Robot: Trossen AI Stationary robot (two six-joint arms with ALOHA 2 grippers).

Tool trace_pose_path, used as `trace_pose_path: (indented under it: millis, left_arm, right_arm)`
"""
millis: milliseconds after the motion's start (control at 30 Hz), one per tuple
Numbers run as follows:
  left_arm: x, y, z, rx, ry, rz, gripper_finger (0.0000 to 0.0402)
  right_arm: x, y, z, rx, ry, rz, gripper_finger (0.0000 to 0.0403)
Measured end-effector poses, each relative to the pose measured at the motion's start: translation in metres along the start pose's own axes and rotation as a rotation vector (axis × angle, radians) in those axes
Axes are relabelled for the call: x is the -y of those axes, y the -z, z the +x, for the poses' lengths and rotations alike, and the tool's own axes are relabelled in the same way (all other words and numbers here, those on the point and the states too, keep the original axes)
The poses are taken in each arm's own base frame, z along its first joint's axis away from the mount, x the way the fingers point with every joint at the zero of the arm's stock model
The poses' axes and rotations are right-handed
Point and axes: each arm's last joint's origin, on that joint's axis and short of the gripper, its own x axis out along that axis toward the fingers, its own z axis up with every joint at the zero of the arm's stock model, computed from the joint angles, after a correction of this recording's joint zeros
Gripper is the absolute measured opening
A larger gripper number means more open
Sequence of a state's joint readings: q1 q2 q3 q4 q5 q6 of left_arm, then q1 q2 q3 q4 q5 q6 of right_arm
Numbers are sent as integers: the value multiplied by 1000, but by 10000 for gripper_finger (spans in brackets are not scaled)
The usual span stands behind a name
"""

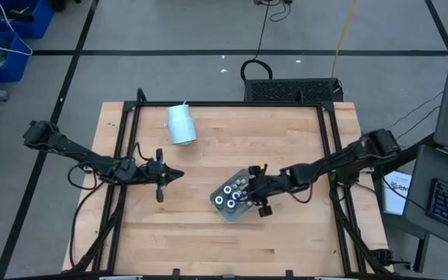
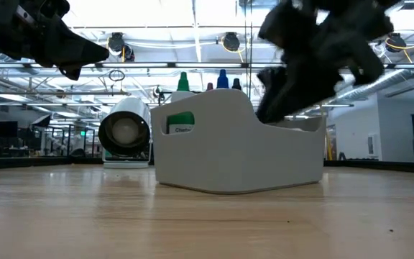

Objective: Pick & Place food coloring
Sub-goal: Adjust the gray bin on the table

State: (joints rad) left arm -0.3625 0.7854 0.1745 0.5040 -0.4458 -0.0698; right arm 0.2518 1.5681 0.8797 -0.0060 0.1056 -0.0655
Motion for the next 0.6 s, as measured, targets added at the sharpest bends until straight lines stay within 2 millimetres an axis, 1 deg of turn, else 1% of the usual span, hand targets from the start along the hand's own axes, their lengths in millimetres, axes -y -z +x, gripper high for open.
trace_pose_path:
  millis: [100, 200, 267, 400, 433, 500, 600]
  left_arm:
    - [0, 0, 0, -1, 0, -51, 21]
    - [0, 1, 0, -15, 6, -125, 21]
    - [2, 4, 1, -36, 45, -138, 20]
    - [12, 16, 6, -118, 110, -126, 5]
    - [15, 19, 8, -132, 117, -124, 5]
    - [24, 25, 12, -168, 129, -122, 4]
    - [40, 33, 20, -235, 109, -136, 3]
  right_arm:
    - [3, -9, -20, 48, 17, -29, 125]
    - [6, -15, -44, 79, 90, -42, 116]
    - [9, -13, -61, 60, 130, -43, 94]
    - [13, -7, -91, 20, 177, -35, 18]
    - [13, -6, -98, 17, 195, -23, 10]
    - [14, -1, -109, -13, 243, 9, 10]
    - [15, 8, -117, -72, 338, 53, 3]
